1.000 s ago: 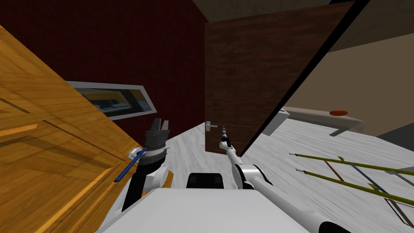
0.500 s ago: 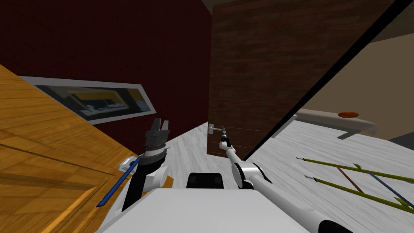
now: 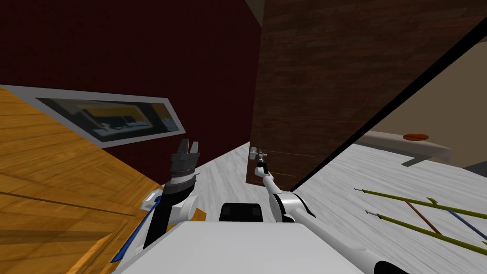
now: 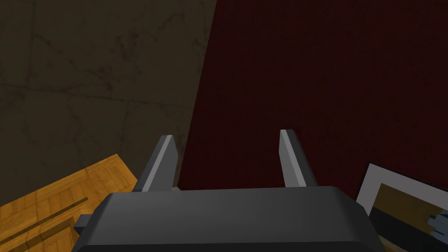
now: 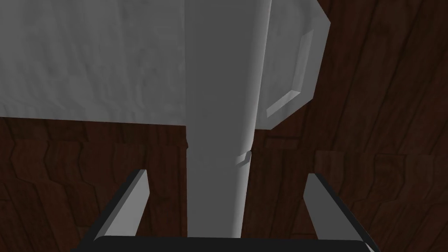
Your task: Push the door open
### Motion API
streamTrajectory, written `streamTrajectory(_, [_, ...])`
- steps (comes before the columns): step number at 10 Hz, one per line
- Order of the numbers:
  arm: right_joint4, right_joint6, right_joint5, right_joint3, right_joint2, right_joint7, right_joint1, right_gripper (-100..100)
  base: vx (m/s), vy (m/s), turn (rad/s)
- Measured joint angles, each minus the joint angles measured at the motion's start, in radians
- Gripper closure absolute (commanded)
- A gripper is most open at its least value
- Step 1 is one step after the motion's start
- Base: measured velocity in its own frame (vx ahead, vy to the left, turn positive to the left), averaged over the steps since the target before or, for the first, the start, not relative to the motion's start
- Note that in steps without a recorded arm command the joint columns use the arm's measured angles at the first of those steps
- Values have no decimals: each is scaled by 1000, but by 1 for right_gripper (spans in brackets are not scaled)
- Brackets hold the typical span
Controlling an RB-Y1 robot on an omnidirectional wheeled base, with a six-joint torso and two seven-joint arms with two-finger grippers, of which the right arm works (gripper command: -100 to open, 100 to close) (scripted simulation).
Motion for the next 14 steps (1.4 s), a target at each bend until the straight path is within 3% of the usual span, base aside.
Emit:
streamTrajectory(6, [5,1,0,2,2,-2,1,100,10,-8,34])
streamTrajectory(8, [-55,24,-30,-23,3,50,41,100,69,2,37])
streamTrajectory(9, [4,-7,-34,-20,-12,39,6,100,78,12,90])
streamTrajectory(10, [-8,-10,-50,-36,-13,56,10,100,73,-1,50])
streamTrajectory(11, [40,-24,-59,-41,-30,58,-20,100,88,6,120])
streamTrajectory(12, [41,-32,-77,-55,-37,71,-21,100,112,-6,102])
streamTrajectory(13, [-37,-7,-95,-74,-24,111,20,100,88,-13,8])
streamTrajectory(14, [-29,-15,-102,-76,-27,120,11,100,44,-5,0])
